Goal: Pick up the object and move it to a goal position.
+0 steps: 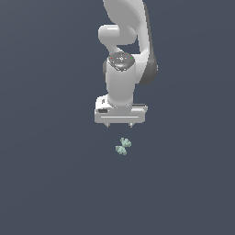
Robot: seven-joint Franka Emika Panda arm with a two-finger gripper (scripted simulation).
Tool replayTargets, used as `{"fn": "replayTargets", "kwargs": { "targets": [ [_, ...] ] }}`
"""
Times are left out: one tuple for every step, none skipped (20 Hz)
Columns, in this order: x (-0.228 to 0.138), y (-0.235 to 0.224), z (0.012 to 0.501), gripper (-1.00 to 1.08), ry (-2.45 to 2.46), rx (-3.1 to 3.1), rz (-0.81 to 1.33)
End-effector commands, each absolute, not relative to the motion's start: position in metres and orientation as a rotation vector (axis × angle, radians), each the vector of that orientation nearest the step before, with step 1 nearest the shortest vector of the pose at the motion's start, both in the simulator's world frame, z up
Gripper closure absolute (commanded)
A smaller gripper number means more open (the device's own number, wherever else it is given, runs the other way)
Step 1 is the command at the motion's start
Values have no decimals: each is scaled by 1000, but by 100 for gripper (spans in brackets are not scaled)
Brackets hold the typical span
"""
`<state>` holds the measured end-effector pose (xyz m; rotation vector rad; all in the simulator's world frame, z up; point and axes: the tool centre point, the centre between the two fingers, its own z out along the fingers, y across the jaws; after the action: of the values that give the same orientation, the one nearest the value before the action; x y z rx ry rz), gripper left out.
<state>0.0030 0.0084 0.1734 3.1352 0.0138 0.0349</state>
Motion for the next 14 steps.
{"fn": "replayTargets", "kwargs": {
  "targets": [
    [3,8,173,-92,14,3135,35],
    [3,8,173,-92,15,3135,34],
    [3,8,173,-92,17,3134,33],
    [2,7,173,-92,21,3133,31],
    [2,6,172,-92,26,3132,28],
    [1,5,172,-92,33,3130,25],
    [1,3,171,-92,42,3127,20],
    [0,2,170,-92,49,3125,16],
    [-1,1,170,-92,56,3123,13],
    [-1,0,169,-92,60,3122,11],
    [-1,-1,169,-92,63,3121,10],
    [-1,-1,169,-92,64,3121,9],
    [-1,-1,169,-92,64,3121,9],
    [-1,0,169,-92,62,3122,10]
  ]
}}
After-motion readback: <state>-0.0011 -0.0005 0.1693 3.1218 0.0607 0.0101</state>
